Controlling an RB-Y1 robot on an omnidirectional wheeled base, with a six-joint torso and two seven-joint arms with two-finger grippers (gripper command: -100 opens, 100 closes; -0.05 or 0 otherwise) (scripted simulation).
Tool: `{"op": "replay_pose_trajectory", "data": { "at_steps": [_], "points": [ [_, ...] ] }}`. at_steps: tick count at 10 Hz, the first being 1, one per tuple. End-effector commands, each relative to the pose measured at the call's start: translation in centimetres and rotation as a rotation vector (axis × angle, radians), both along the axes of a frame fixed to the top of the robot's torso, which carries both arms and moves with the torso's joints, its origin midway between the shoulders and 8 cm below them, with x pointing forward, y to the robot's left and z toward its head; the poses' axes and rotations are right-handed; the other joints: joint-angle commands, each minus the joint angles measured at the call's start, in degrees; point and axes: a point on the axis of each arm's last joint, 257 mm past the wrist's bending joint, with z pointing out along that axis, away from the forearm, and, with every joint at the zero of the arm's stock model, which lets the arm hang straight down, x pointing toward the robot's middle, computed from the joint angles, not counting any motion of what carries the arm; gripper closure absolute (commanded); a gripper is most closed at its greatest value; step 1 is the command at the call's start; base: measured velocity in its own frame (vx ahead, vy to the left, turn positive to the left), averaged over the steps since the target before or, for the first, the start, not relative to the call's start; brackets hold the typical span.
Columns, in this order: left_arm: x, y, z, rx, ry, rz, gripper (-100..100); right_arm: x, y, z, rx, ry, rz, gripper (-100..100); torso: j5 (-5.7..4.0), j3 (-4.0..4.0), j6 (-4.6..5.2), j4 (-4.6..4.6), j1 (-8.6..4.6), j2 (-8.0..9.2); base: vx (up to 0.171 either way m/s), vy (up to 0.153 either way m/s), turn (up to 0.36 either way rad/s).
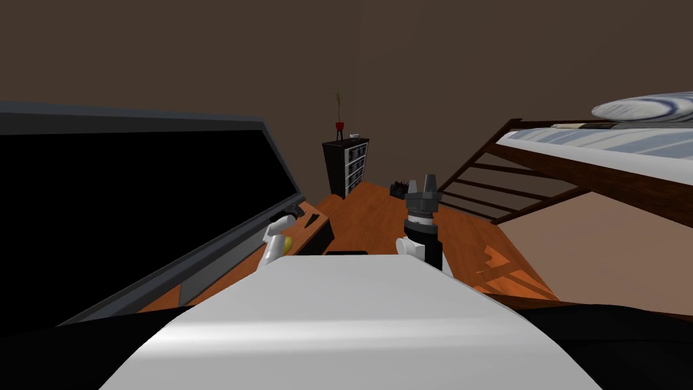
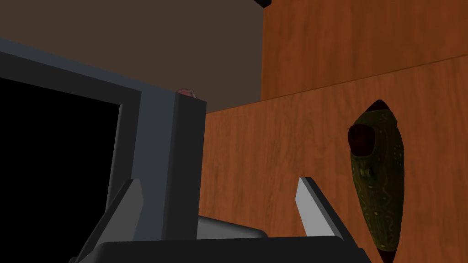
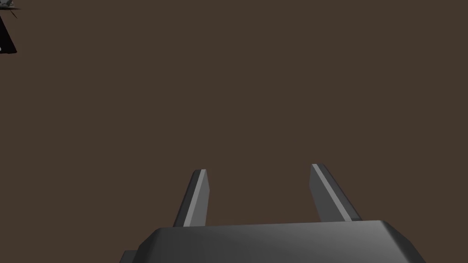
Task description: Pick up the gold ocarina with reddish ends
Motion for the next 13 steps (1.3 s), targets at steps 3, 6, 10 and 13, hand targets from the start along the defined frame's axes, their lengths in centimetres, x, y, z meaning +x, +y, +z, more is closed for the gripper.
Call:
{"op": "replay_pose_trajectory", "data": {
  "at_steps": [3, 6, 10, 13],
  "points": [
    [-2.2, -0.1, -4.7, -0.096, 0.144, 0.007, -100, 0.0, 0.0, 0.0, 0.0, 0.0, 0.0, 0, 0.0, 0.0, 0.0, 0.0, 0.0, -0.01, 0.06, -0.021, -0.045],
    [-3.9, -0.3, -7.3, -0.147, 0.229, 0.009, -100, 0.0, 0.0, 0.0, 0.0, 0.0, 0.0, 0, 0.0, -0.04, 0.01, -0.02, -0.01, -0.08, 0.068, -0.018, -0.035],
    [-6.9, -0.5, -10.9, -0.225, 0.354, 0.02, -100, 0.0, 0.0, 0.0, 0.0, 0.0, 0.0, 0, 0.02, -0.01, 0.0, -0.01, 0.08, -0.02, 0.061, -0.003, -0.035],
    [-9.9, -0.6, -13.7, -0.291, 0.464, 0.034, -100, 0.0, 0.0, 0.0, 0.0, 0.0, 0.0, 0, 0.02, -0.01, -0.01, 0.0, 0.09, -0.01, 0.068, 0.007, -0.032]
  ]
}}
